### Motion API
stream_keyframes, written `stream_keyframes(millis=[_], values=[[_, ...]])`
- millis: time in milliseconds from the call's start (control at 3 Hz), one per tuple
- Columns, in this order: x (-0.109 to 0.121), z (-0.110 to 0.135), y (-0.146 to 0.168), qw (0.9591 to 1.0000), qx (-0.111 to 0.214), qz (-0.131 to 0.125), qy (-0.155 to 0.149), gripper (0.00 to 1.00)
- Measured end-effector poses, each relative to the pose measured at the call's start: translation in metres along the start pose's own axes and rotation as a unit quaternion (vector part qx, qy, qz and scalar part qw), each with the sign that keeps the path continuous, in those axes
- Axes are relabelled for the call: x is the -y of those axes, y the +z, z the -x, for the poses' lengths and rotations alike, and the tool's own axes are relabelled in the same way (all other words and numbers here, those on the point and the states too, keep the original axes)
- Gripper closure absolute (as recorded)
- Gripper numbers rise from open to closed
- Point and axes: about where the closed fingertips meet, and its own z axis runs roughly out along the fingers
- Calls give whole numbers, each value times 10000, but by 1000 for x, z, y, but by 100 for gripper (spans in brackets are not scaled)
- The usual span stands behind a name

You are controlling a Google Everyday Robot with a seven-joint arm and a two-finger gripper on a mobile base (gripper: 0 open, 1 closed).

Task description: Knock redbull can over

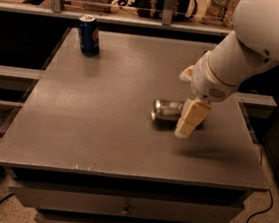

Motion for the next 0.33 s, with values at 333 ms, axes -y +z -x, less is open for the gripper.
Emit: stream_keyframes(millis=[333], values=[[-3,0,0,10000,-13,43,-10,0]])
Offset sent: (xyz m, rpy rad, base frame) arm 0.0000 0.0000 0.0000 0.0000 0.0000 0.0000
